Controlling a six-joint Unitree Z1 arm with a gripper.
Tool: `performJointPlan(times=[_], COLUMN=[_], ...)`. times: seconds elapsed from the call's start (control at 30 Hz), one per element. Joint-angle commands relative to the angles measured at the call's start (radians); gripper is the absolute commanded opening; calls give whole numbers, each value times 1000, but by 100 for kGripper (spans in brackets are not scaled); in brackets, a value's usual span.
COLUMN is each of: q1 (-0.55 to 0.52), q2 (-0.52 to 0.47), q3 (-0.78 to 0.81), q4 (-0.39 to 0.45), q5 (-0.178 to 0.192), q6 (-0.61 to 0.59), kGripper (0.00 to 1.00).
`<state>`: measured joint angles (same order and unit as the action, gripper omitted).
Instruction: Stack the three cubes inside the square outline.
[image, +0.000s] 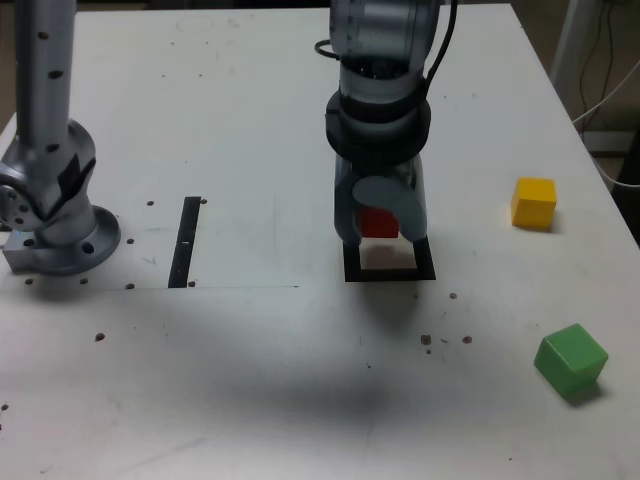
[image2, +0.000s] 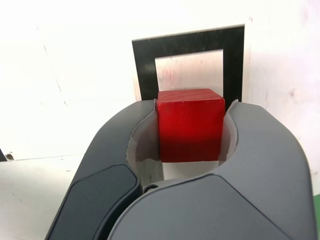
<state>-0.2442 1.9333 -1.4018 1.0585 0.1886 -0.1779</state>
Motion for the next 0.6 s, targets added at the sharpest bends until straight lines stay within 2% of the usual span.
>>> performJointPlan(times=[0.0, 0.57], q1=[-4, -9], q2=[-4, 48], q3=[3, 0], q4=[-1, -20], q5=[3, 17], q6=[-4, 0], kGripper=[33, 33])
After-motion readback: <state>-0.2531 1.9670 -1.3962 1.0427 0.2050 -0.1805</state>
